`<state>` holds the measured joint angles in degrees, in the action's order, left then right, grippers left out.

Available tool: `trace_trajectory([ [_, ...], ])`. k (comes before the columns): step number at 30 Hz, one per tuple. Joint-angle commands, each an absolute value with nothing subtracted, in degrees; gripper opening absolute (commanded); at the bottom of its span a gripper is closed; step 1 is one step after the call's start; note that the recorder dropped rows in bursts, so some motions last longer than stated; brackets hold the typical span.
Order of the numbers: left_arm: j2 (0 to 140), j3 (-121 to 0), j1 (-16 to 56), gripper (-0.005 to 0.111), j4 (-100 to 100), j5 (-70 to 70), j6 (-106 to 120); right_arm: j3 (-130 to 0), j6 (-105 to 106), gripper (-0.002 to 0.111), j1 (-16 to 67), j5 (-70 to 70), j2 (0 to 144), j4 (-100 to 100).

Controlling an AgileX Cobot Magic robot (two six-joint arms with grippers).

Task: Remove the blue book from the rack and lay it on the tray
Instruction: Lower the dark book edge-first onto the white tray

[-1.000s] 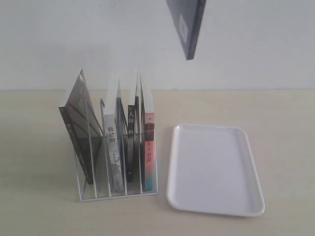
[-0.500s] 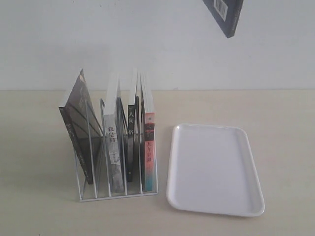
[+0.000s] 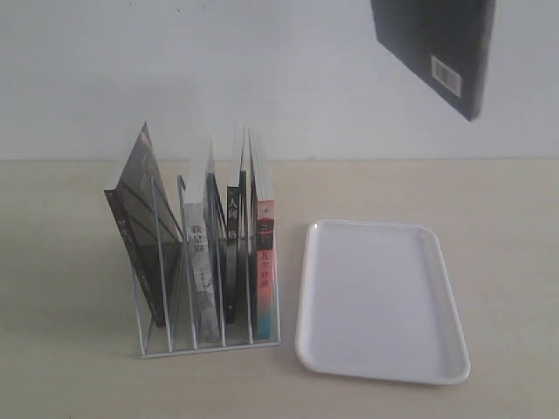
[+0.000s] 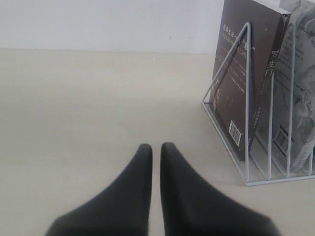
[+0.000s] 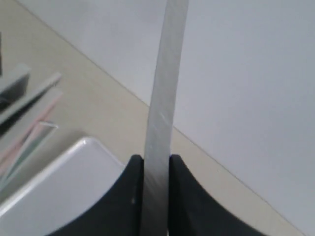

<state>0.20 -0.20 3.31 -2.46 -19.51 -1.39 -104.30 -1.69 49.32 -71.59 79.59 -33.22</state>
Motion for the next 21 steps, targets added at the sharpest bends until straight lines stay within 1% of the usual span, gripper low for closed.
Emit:
trace_trajectory([
  [1, 0.0, 0.0, 3.1, 0.006, -2.3, -19.5, -1.9, -96.1, 2.8, 0.0, 43.9, -70.0, 75.3, -32.3],
  [3, 0.0, 0.0, 3.1, 0.006, -2.3, -19.5, -1.9, -91.9, 5.8, 0.0, 41.3, -69.1, 73.4, -28.9],
  [12, 0.0, 0.0, 3.1, 0.006, -2.3, -19.5, -1.9, -73.5, 29.6, 0.0, 31.6, -54.2, 68.7, -13.2],
  [17, 0.0, 0.0, 3.1, 0.006, -2.3, -19.5, -1.9, -68.5, 35.8, 0.0, 28.2, -45.3, 68.7, -8.7],
  [21, 0.0, 0.0, 3.1, 0.006, -2.3, -19.5, -1.9, -65.8, 41.9, 0.0, 27.2, -42.2, 69.8, -7.3],
])
